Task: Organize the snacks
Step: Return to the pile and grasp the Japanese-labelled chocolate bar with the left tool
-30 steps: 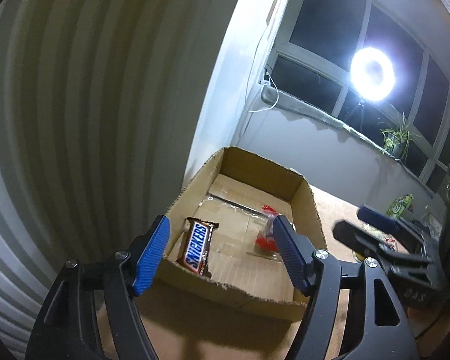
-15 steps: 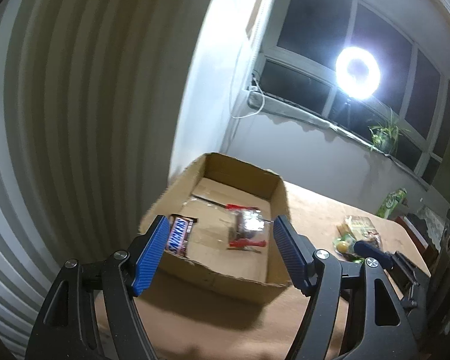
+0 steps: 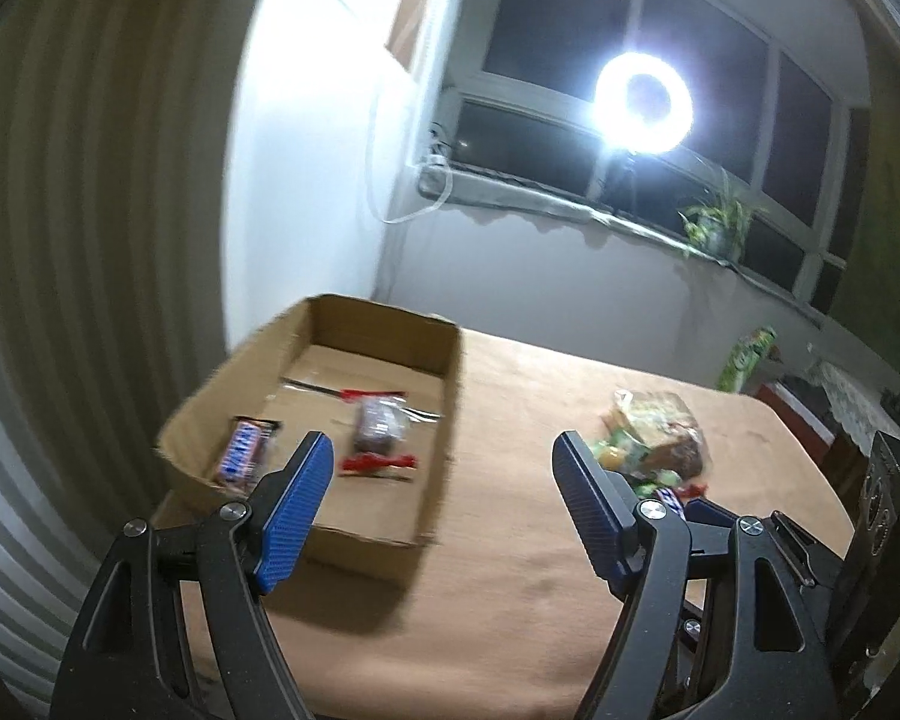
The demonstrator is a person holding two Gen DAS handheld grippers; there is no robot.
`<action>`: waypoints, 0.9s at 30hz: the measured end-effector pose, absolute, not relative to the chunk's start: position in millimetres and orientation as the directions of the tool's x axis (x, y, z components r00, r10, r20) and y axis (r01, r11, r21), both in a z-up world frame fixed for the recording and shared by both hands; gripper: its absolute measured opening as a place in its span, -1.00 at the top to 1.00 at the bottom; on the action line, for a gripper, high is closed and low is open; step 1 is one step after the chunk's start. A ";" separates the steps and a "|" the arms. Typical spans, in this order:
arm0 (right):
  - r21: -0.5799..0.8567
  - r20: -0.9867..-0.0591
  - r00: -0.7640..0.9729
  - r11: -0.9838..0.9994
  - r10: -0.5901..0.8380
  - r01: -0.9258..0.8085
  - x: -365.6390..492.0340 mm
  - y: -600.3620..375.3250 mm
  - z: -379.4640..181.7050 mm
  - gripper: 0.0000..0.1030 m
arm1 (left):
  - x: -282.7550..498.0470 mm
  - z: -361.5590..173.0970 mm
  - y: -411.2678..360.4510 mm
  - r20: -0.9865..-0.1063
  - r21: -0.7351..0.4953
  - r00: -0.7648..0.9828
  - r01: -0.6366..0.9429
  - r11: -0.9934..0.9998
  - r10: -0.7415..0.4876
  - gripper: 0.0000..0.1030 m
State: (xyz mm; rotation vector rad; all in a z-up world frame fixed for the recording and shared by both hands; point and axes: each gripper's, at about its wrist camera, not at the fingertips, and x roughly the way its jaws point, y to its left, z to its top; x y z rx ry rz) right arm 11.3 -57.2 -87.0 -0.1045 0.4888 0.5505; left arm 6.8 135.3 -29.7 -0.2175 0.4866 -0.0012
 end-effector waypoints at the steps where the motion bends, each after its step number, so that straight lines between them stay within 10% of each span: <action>1: 0.031 -0.474 0.748 0.858 0.465 -0.514 11.6 -66.0 -89.3 -0.68 | 8.7 -30.1 129.8 -0.467 -0.204 0.882 -0.039 0.978 -0.062 -0.47; 27: -0.016 -0.547 0.751 0.892 0.370 -0.452 31.8 -158.6 -151.6 -0.36 | 104.4 -102.9 -35.5 -0.703 -0.251 0.616 0.252 0.934 -0.355 -0.48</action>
